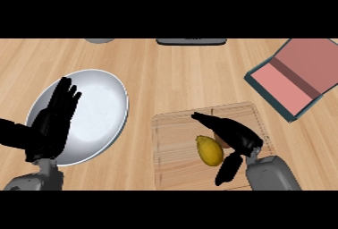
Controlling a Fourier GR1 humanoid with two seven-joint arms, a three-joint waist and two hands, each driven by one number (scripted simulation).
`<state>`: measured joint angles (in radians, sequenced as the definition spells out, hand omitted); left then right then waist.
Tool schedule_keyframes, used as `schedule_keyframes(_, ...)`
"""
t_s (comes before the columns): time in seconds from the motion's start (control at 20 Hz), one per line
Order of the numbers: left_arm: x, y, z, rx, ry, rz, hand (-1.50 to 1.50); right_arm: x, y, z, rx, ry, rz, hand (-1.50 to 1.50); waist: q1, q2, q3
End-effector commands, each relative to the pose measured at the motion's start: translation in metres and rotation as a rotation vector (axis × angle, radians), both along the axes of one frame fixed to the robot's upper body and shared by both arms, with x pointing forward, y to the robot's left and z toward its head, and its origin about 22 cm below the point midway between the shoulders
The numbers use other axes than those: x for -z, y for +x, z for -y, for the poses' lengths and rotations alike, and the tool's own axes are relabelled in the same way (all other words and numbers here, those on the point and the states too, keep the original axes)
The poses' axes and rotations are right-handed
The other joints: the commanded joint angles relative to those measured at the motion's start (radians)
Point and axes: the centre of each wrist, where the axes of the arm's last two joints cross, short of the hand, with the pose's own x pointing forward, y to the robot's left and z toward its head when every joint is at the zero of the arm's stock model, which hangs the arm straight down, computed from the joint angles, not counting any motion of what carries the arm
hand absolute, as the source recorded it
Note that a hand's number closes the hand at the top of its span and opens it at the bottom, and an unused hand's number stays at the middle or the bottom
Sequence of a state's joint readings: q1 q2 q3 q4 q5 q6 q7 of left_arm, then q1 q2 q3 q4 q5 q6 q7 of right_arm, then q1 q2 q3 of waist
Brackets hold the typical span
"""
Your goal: Pick the lemon from the cutting board and place it in the cardboard box
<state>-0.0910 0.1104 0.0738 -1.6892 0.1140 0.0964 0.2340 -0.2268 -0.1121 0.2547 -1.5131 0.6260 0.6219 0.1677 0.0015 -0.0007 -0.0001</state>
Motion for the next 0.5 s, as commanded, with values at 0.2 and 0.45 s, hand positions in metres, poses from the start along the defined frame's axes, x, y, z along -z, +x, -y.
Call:
schedule_keyframes(0.2,-0.015,0.009,0.009,0.001,0.008,0.004,0.0,0.004,0.002,-0.01,-0.05,0.008,0.059,1.5,0.0,0.0,0.0)
schedule_keyframes(0.45,-0.007,-0.009,0.003,-0.007,0.003,-0.004,0.0,0.012,0.01,-0.014,-0.078,-0.04,0.182,1.5,0.006,0.001,0.0)
